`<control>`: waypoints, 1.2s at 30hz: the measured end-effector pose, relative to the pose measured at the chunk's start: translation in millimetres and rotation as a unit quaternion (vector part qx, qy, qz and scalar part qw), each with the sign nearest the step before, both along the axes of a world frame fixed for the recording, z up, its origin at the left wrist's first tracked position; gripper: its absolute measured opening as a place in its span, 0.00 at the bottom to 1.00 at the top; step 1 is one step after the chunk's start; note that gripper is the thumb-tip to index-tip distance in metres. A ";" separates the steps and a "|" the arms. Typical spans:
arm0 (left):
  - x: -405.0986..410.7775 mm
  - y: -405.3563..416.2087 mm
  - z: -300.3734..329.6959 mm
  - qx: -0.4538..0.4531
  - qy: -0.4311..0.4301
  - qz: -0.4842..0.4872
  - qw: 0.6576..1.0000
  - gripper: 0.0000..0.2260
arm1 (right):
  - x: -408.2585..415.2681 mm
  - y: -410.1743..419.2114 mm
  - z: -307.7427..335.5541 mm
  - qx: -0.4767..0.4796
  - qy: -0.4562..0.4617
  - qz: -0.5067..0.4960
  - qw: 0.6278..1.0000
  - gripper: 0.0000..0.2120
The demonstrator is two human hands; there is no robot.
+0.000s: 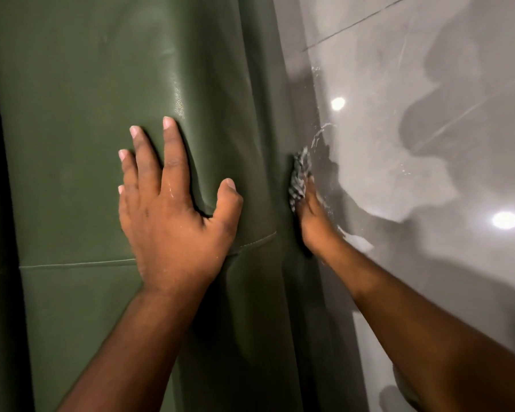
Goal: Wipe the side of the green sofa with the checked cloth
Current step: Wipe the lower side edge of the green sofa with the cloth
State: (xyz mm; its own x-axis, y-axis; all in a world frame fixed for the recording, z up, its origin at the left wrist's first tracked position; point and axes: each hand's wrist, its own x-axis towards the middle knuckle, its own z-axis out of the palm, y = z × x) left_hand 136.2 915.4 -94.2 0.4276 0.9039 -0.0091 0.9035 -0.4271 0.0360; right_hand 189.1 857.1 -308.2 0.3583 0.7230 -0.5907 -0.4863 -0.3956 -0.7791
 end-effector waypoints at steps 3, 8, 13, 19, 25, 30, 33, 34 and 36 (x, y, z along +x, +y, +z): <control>-0.7 -0.1 -1.3 0.006 -0.006 -0.001 1.000 0.39 | -27.4 -37.0 0.5 0.043 0.000 0.006 0.999 0.25; 0.2 1.5 4.4 -0.018 0.006 -0.001 1.000 0.41 | -42.0 -41.9 12.6 0.116 -0.091 0.000 0.989 0.30; 17.6 32.0 11.9 -0.062 0.052 -0.020 0.996 0.46 | -9.2 3.6 20.0 0.152 -0.159 0.013 0.976 0.37; 36.5 51.9 8.2 -0.054 0.063 -0.018 0.996 0.46 | 37.8 62.9 12.6 0.140 -0.140 -0.005 0.980 0.30; 65.7 94.2 8.5 -0.062 0.057 -0.015 0.996 0.47 | 38.9 56.1 16.4 0.115 -0.107 0.019 0.987 0.26; 108.2 158.9 12.1 -0.069 0.054 -0.022 0.996 0.46 | 38.8 57.0 11.0 0.185 -0.186 0.056 0.963 0.31; 120.8 177.9 10.0 -0.044 0.082 -0.052 0.994 0.46 | 58.8 80.7 8.8 0.206 -0.215 0.053 0.953 0.33; 121.5 179.0 8.6 -0.035 0.092 -0.057 0.994 0.47 | 67.9 94.5 8.1 0.216 -0.230 0.041 0.948 0.32; 119.8 176.3 3.3 -0.020 0.104 -0.059 0.993 0.47 | 84.8 122.4 9.0 0.214 -0.237 0.027 0.947 0.28</control>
State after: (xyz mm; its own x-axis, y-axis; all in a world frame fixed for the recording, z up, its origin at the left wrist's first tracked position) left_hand 255.9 1091.8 -90.9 0.5149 0.8452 -0.1435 0.8373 -0.5317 -0.1272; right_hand 273.9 979.5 -299.2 0.4657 0.8847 -0.0207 -0.0299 -0.0076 -0.9995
